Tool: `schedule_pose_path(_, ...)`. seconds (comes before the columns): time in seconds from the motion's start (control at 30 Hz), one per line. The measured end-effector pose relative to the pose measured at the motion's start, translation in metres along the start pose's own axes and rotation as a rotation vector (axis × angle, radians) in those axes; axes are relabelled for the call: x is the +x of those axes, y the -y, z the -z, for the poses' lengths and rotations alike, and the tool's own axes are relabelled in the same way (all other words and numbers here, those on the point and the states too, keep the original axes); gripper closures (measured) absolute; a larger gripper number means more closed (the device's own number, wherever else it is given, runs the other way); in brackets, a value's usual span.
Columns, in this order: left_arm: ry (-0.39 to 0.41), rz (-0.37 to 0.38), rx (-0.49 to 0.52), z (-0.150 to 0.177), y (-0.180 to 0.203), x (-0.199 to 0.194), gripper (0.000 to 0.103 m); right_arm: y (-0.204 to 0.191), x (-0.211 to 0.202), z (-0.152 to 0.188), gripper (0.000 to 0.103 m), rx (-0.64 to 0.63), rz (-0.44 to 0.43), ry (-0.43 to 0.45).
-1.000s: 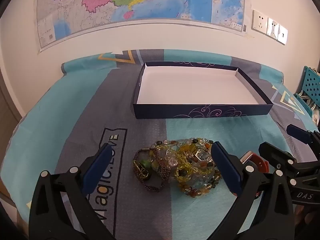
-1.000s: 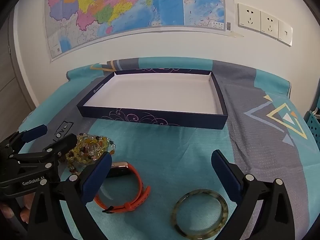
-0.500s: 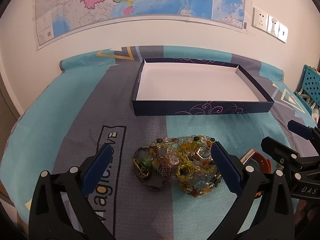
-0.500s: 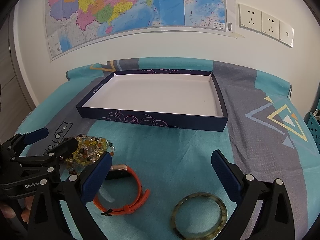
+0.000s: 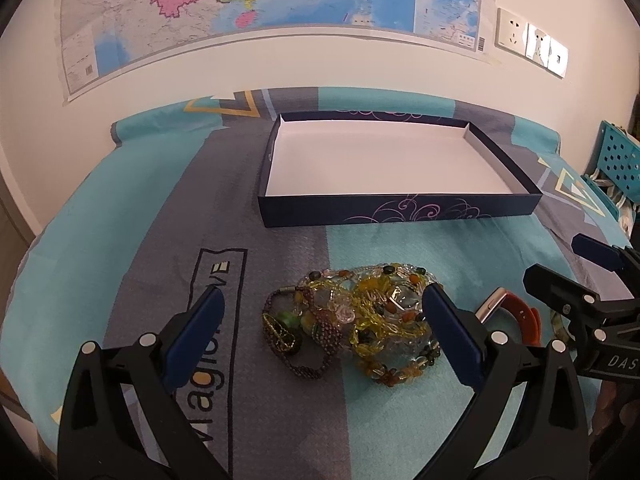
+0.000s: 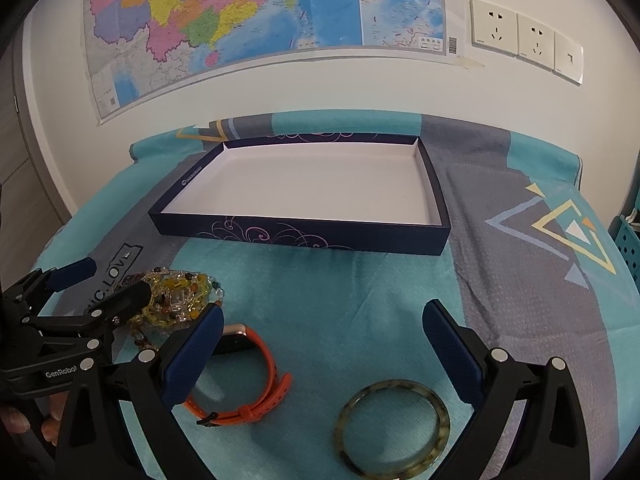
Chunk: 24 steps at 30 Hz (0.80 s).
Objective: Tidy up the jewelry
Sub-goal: 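Move both tools toward the jewelry on the bed cover, then grasp the orange-strap watch with the left tool while the right tool grasps the tortoiseshell bangle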
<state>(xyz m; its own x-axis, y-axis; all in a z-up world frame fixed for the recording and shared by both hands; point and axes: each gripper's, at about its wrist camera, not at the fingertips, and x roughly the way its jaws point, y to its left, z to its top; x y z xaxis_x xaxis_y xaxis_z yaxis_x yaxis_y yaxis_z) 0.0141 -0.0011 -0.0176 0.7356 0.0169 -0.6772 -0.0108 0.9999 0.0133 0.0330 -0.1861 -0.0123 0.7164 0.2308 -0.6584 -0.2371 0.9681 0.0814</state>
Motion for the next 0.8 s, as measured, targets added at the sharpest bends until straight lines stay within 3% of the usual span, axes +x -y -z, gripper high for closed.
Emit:
schedule_pose_path(0.47,0.003,0.096,0.075,0.004,-0.002,-0.010,0.021,0.015,-0.021,0.017,0.009,-0.013,-0.080,-0.032)
schedule_pose_path(0.73,0.034,0.196,0.171,0.010,0.005,-0.025,0.029,0.033,-0.036,0.031,0.027,-0.033,-0.023,-0.095)
schedule_pose_path(0.8,0.054,0.233,0.214,0.011,0.013,-0.031,0.032,0.038,-0.035,0.033,0.037,-0.029,-0.014,-0.118)
